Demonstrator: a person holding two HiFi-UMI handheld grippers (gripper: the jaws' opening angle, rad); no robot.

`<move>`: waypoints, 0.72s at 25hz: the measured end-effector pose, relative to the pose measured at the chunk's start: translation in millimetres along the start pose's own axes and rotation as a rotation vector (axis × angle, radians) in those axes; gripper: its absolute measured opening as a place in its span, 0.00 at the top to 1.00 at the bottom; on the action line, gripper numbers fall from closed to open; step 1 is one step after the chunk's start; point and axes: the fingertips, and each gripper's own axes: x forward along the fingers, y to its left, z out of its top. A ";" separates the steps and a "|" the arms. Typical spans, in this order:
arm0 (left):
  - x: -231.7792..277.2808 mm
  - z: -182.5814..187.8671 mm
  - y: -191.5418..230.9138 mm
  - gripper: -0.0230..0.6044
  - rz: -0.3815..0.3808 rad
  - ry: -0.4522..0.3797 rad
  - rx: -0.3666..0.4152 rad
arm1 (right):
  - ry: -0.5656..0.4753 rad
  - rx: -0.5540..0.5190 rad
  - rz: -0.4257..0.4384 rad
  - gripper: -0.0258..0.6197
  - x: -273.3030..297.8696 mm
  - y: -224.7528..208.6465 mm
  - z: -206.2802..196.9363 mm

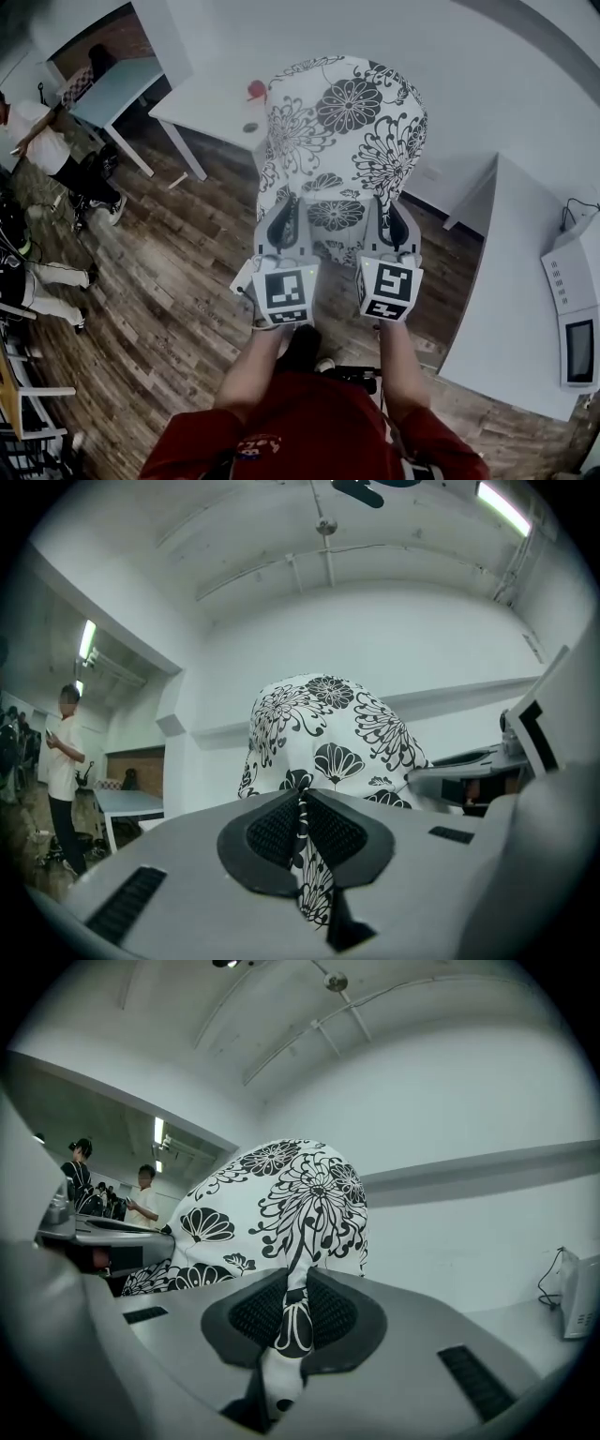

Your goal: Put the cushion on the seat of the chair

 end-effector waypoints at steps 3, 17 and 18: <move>2.8 -1.7 0.3 0.90 -0.008 0.008 -0.013 | 0.016 -0.005 -0.011 0.87 1.7 -0.1 -1.2; 13.6 -11.2 1.9 0.90 -0.089 0.090 -0.082 | 0.148 -0.048 -0.087 0.87 1.6 -0.8 -3.7; 7.9 -6.9 -0.2 0.90 -0.096 0.101 -0.087 | 0.159 -0.048 -0.093 0.87 -3.2 -1.0 -0.3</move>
